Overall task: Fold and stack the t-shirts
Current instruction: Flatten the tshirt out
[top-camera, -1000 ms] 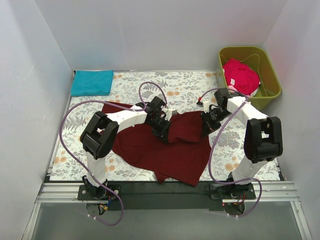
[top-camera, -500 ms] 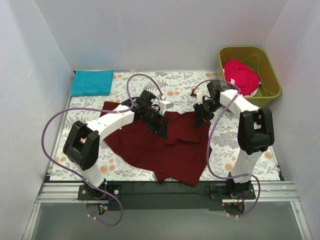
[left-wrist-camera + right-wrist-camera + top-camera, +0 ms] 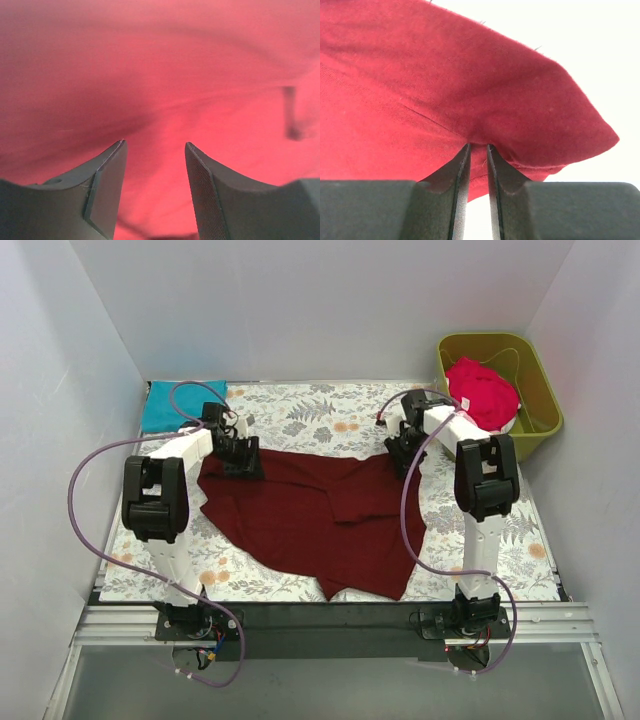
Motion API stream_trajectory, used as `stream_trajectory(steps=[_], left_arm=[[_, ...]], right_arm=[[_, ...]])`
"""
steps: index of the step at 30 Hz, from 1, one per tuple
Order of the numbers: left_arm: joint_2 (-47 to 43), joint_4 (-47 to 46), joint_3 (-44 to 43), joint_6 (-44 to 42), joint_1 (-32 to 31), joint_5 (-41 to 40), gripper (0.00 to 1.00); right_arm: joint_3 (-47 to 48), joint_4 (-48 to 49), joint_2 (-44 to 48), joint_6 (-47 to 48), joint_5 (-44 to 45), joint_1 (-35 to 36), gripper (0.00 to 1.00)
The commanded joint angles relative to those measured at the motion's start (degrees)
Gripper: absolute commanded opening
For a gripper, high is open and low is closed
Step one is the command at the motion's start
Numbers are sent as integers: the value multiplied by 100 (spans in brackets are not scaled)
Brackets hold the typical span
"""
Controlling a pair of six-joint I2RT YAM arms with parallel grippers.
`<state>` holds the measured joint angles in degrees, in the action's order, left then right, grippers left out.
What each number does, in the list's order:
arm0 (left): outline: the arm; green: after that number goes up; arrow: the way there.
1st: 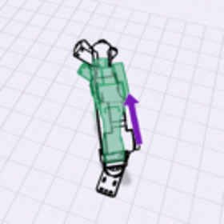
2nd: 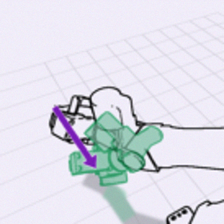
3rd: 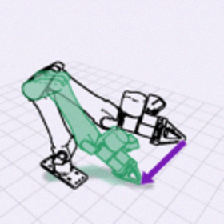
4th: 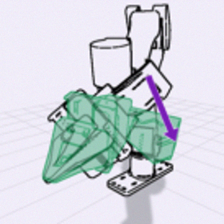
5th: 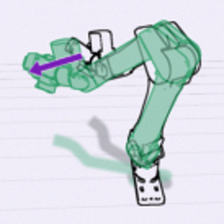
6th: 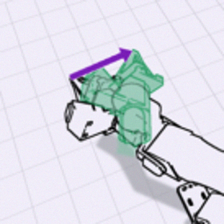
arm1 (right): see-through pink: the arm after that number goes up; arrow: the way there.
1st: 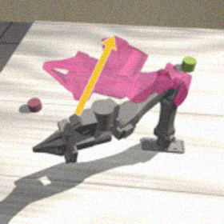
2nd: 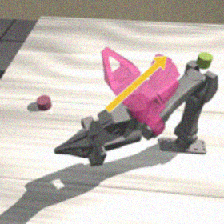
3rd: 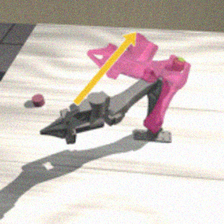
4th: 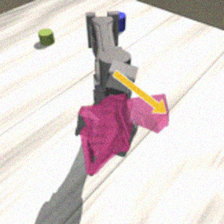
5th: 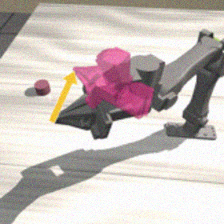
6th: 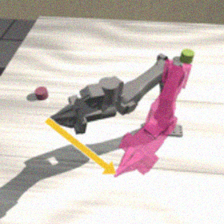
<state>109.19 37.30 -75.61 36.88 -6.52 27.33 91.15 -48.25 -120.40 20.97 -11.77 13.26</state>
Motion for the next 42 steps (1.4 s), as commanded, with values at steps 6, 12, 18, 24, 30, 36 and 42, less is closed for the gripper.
stream_trajectory(steps=[6, 12, 18, 24, 30, 36, 42], left_arm=[[945, 14, -936, -23, 644, -527, 49], [1781, 365, -1561, 3, 1170, -764, 49], [1361, 375, -1141, -75, 1496, -142, 48], [157, 278, -981, -410, 1470, 1310, 52], [-406, 971, -1026, -1217, 1461, 854, 54], [-776, 1245, -376, -1939, 1373, 317, 54], [-697, 1078, -111, -2159, 1171, -158, 55]], right_arm=[[2088, 167, -1371, 364, 1088, -192, 26], [2654, 184, -1803, 522, 1459, -315, 26], [2222, 141, -1040, 522, 460, -394, 33], [2275, -166, -48, 364, -939, -306, 53], [1284, -334, 999, 469, -1126, -253, 49], [-88, -396, 1554, 601, -1125, -262, 43], [-783, -370, 1546, 522, -1143, -218, 41]])
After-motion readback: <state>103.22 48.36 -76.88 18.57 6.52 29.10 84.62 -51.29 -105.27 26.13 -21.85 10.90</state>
